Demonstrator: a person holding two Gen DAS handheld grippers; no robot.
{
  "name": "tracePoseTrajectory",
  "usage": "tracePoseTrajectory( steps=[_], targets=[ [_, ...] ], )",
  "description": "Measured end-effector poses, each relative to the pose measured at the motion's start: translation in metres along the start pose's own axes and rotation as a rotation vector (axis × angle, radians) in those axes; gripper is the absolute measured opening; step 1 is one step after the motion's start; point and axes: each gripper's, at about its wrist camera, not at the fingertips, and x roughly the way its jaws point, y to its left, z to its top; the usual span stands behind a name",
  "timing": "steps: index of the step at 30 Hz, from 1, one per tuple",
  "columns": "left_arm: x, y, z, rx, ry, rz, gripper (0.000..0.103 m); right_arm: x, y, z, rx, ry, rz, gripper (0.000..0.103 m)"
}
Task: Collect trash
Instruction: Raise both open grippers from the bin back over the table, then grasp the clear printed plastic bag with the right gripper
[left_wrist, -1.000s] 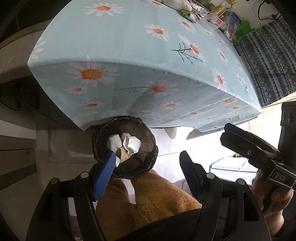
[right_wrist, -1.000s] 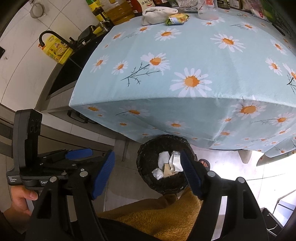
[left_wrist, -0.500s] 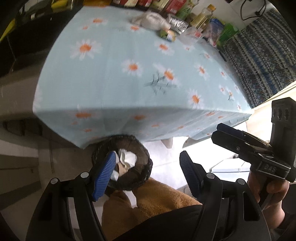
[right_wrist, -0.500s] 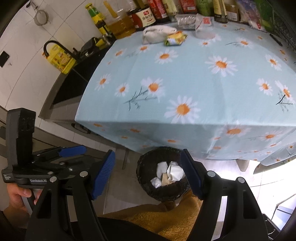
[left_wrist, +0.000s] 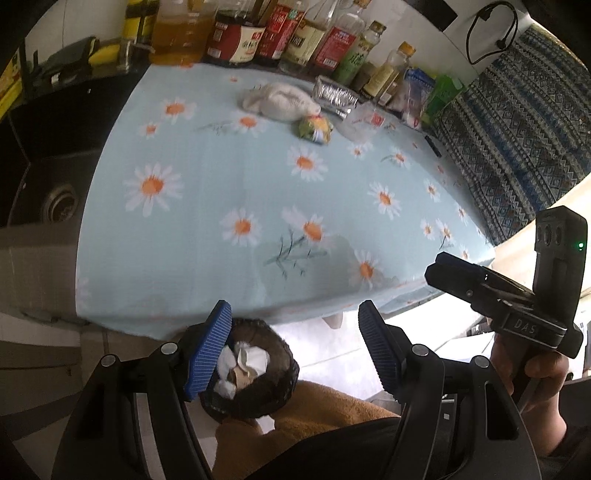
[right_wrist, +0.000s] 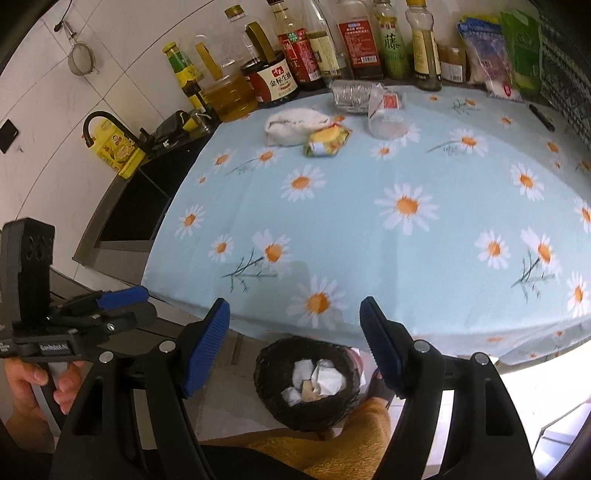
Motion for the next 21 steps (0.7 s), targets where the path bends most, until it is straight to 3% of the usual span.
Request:
tracePoseTrajectory(
  steps=[21],
  targets=[
    [0.02, -0.053, 0.092, 0.05, -0.094, 0.071, 0.069, 0.004, -0.061, 0.123, -0.108, -0.051, -0.026, 0.074]
  ],
)
